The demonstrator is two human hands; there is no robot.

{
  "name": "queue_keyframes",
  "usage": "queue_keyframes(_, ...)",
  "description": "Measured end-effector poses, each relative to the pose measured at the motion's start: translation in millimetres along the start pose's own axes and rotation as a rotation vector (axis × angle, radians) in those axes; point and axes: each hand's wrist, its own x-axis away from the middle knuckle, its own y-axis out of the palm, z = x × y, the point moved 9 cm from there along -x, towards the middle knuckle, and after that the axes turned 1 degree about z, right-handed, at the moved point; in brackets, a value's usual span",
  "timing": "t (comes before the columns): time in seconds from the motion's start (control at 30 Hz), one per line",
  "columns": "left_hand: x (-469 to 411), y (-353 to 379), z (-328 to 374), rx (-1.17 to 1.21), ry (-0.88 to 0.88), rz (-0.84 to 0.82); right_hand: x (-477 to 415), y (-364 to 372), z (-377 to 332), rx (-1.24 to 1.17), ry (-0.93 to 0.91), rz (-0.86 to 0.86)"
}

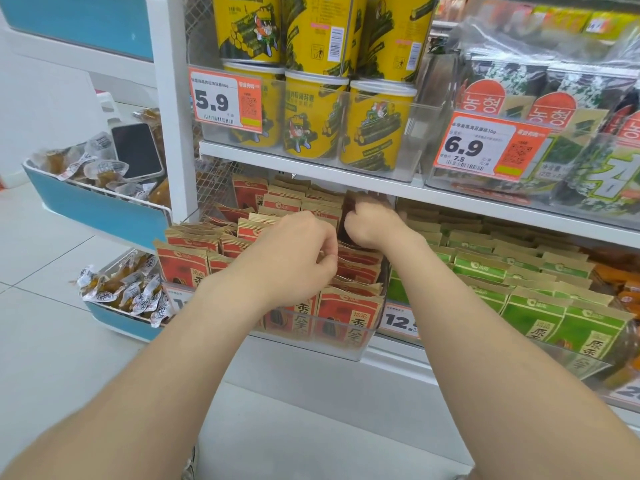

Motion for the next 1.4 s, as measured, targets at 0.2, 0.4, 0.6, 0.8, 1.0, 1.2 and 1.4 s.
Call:
queue_keyframes(0.2,-1,4,-3,-0.003,-0.007,-0.027,-3,-2,-3,0.155,0.018,0.076)
queue_keyframes(0.4,3,4,-7,0.009,-0.017,-0.026,17,-7,-5,0.261,-0.113,0.149)
queue_keyframes(0.6,6,0,-5,0.010,-0.013,-0.010,58,-16,-12,0.512,-0.374,0.228)
queue_keyframes(0.8,10,-5,0,0.010,-0.014,0.063,100,-45,-15,0.487,-0.574,0.475)
queue_keyframes(1.0,15,-21,33,0.205,0.140,0.262,171,-98,-11,0.121,-0.740,0.910)
queue_keyframes(1.2,23,-32,55,0.656,0.153,0.392,215,-125,6,-0.536,-0.682,0.914)
queue_keyframes(1.4,23,-12,55,1.187,-0.048,0.400,176,-93,42,-0.941,-0.297,0.566)
